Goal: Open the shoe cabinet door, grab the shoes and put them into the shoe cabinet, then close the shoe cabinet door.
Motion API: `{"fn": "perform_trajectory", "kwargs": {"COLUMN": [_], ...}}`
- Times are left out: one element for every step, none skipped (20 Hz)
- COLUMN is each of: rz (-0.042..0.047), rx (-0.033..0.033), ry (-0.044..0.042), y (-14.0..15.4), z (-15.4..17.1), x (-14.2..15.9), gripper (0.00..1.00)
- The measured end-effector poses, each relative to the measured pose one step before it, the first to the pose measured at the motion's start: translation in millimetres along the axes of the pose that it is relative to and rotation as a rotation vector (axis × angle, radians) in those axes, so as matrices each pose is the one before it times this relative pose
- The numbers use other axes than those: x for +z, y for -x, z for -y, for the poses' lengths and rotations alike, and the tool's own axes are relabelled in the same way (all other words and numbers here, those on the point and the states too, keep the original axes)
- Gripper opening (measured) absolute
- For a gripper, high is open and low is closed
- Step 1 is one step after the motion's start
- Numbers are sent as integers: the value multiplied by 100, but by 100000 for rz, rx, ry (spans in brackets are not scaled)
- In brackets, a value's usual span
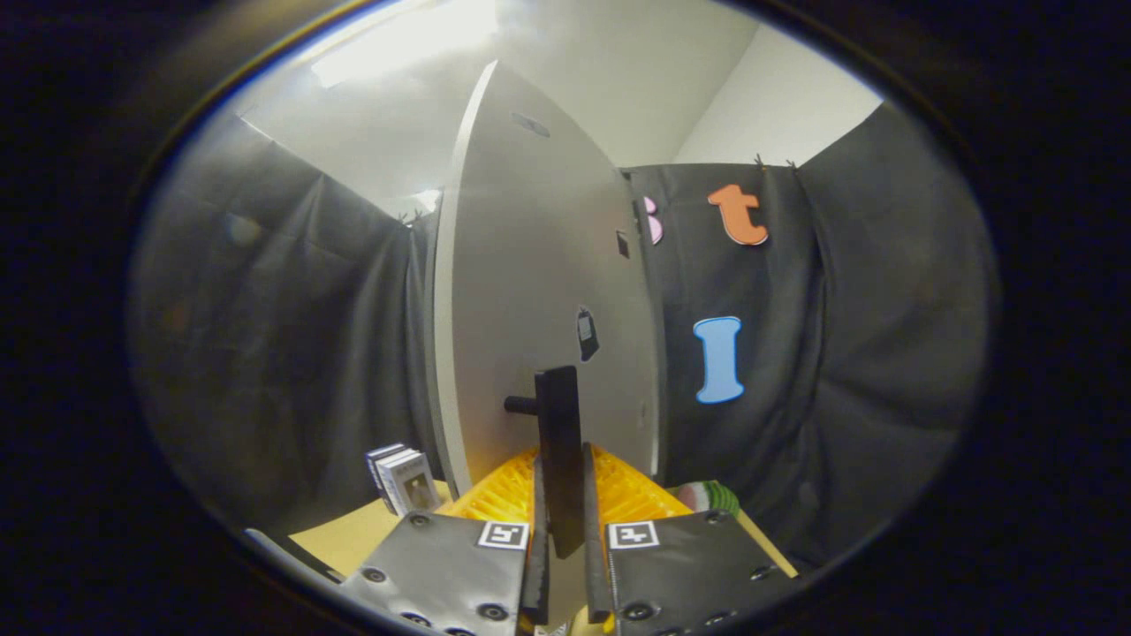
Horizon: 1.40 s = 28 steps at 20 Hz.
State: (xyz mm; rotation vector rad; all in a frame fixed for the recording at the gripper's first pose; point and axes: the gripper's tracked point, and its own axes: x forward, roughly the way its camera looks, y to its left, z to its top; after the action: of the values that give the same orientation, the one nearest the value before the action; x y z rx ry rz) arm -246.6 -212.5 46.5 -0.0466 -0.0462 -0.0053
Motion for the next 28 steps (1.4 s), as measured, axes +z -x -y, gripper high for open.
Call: {"fn": "perform_trajectory", "kwargs": {"rz": [1617, 1921, 1512, 193, -543, -389, 9, -220, 122, 166, 92, -342, 186, 214, 60, 16, -258, 148, 609, 1044, 1008, 789, 516, 585, 900, 854, 434, -70], "rx": [-2083, -1734, -966, -2866, -2919, -2963, -2321, -2095, -2133, -2337, -2519, -2369, -2347, -2465, -1859, -2, -1406, -310, -429, 100, 296, 571, 752, 1214, 1512, 2090, 2130, 2492], "ry": [-223, -62, 304, 1510, 996, -16, -807, -770, -330, 283, 612, 669, 685, 451, 51, -504, 589, 603, 881, 482, 333, 171, 123, -276, -425, -634, -354, -305], "y": [517, 508, 140, 77, 521, 211, 66, 51, 43, 63, 111, 259, 126, 17, 342, 231, 139, 273, 268, 402, 512, 338, 361, 317, 105, 117, 82, -8], "z": [1130, 1009, 783, 1031, 1374, 1042, 963, 1022, 1084, 1077, 1046, 944, 1017, 916, 694, 200, 244, 58, -72, -232, -317, -462, -565, -702, -816, -1040, -1040, -1154], "x": [583, 621, 534, 152, -89, 38, 19, 103, 136, 120, 5, 63, -10, 175, 42, 99, 2, 50, 329, 427, 423, 388, 184, 168, 219, 258, -158, -194], "gripper": [18, 18, 18, 16, 16, 15, 14, 13, 13, 12, 11, 11, 11, 11, 11, 11, 11, 11, 11, 11, 11, 11, 11, 11, 11, 11, 11, 11]}}
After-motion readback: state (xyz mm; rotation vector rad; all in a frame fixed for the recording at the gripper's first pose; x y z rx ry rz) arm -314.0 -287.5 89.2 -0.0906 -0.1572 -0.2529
